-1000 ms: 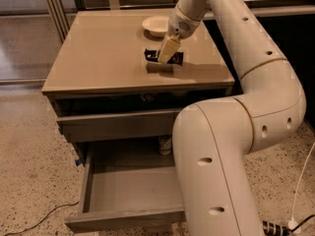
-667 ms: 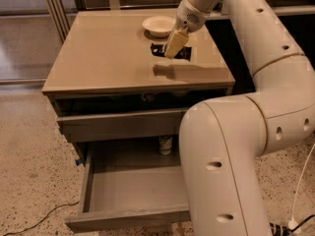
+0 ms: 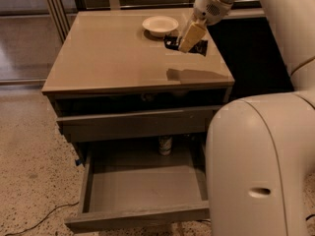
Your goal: Place rxbar chocolate into middle drawer
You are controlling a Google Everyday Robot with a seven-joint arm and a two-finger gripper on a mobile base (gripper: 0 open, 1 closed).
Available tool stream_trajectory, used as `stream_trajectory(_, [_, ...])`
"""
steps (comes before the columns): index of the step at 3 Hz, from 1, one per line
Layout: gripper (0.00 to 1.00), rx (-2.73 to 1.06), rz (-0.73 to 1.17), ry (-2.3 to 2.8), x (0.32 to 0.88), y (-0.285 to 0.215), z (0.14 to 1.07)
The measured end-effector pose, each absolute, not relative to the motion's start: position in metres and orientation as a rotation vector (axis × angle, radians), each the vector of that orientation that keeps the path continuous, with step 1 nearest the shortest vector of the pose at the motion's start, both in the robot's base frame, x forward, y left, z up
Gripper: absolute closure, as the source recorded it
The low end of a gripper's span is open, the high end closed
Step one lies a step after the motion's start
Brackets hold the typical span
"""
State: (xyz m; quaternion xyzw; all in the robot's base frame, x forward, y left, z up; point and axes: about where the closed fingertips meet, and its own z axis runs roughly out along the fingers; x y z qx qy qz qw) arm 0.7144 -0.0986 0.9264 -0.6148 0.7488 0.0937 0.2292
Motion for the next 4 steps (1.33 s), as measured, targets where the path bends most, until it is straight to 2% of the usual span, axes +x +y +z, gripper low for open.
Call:
stream_trajectory(1, [1.00, -1.650, 0.225, 1.961, 0.667, -0.089, 0.975])
stream_trajectory(4, [1.00, -1.650, 0.329, 1.989, 0.637, -0.088, 0.962])
